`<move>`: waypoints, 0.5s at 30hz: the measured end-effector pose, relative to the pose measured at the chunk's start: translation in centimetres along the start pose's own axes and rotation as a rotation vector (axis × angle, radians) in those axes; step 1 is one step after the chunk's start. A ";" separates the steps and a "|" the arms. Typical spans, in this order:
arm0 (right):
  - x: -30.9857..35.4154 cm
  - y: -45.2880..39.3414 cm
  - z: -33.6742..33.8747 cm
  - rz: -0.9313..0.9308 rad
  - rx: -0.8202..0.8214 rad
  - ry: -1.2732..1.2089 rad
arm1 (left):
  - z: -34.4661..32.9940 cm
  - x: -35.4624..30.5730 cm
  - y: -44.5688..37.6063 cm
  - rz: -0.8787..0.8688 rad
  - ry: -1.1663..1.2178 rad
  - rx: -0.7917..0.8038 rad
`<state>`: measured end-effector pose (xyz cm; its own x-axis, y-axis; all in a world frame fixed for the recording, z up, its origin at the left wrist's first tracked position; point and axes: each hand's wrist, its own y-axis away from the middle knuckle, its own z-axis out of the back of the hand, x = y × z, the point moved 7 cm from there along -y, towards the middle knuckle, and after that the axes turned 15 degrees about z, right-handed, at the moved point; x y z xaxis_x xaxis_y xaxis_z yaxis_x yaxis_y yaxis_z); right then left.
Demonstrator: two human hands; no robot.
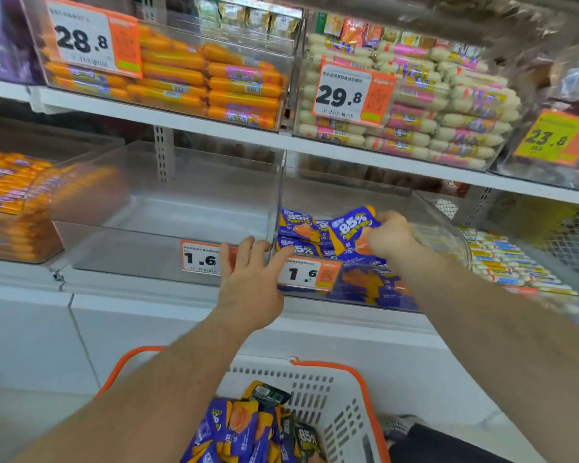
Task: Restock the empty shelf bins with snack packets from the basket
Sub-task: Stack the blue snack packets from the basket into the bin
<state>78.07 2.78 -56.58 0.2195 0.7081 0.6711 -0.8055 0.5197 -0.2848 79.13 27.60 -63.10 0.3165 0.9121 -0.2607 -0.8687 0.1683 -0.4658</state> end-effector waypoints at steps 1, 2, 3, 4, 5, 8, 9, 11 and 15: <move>-0.2 -0.1 -0.6 -0.010 0.070 0.115 | 0.2 -0.2 0.1 0.002 0.020 -0.007; 0.0 0.3 -1.0 0.000 0.162 0.258 | 0.3 -0.3 0.2 0.005 0.033 -0.036; 0.4 0.7 -1.3 0.016 0.245 0.389 | 0.3 -0.4 0.3 0.008 0.037 -0.030; 0.9 1.1 -1.6 0.037 0.309 0.479 | 0.3 -0.3 0.3 0.005 0.038 -0.054; 1.6 1.4 -1.8 0.053 0.352 0.533 | 0.2 -0.2 0.3 0.002 0.032 -0.051; 2.2 1.7 -2.8 0.088 0.510 0.656 | -0.1 -0.1 0.2 0.007 0.013 -0.011; 2.2 2.0 -3.2 0.110 0.600 0.753 | -0.1 -0.1 0.2 0.017 0.008 0.018; 2.0 2.8 -4.1 0.112 0.705 0.762 | 0.1 -0.2 0.3 0.028 -0.013 0.060; 1.4 2.4 -3.7 -0.021 0.526 0.484 | 0.2 -0.4 0.4 0.024 -0.042 0.118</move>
<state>78.47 6.77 -58.89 0.3596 0.8964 0.2593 -0.9303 0.3227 0.1745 78.61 27.32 -63.03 0.2814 0.9307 -0.2338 -0.9153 0.1872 -0.3566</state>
